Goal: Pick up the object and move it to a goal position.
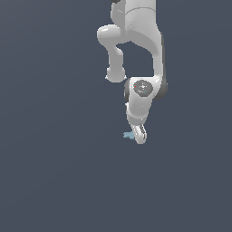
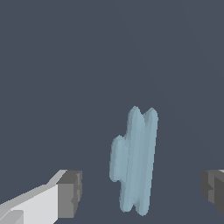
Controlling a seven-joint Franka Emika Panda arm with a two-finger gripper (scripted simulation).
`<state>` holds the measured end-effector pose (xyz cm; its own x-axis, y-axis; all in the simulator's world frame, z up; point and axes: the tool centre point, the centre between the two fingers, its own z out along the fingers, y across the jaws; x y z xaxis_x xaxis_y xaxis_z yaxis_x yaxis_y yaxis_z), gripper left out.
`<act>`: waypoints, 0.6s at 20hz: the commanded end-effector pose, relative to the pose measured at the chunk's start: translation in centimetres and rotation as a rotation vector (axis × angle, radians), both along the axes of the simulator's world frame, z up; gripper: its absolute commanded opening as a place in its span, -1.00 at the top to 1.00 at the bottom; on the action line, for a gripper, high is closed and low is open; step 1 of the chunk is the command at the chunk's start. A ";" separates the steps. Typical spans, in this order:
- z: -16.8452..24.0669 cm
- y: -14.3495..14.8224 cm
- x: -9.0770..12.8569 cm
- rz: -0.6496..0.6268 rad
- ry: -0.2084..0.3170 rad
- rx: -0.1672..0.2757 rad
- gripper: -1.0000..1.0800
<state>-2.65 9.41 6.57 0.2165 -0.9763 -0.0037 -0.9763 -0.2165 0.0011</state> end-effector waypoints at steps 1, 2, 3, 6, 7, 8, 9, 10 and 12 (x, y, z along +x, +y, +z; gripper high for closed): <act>-0.2 0.2 -0.1 -0.039 -0.001 -0.001 -0.92; -0.3 0.3 -0.1 -0.051 -0.001 -0.002 -0.92; -0.4 0.4 -0.2 -0.062 -0.001 -0.002 -0.92; -0.6 0.5 -0.2 -0.086 -0.001 -0.003 -0.92; -0.6 0.5 -0.3 -0.092 -0.002 -0.003 -0.92; -0.6 0.6 -0.3 -0.097 -0.002 -0.003 -0.92; -0.6 0.6 -0.3 -0.100 -0.002 -0.003 -0.92; -0.7 0.6 -0.3 -0.102 -0.002 -0.003 -0.92; -0.6 0.6 -0.3 -0.098 -0.001 -0.003 -0.92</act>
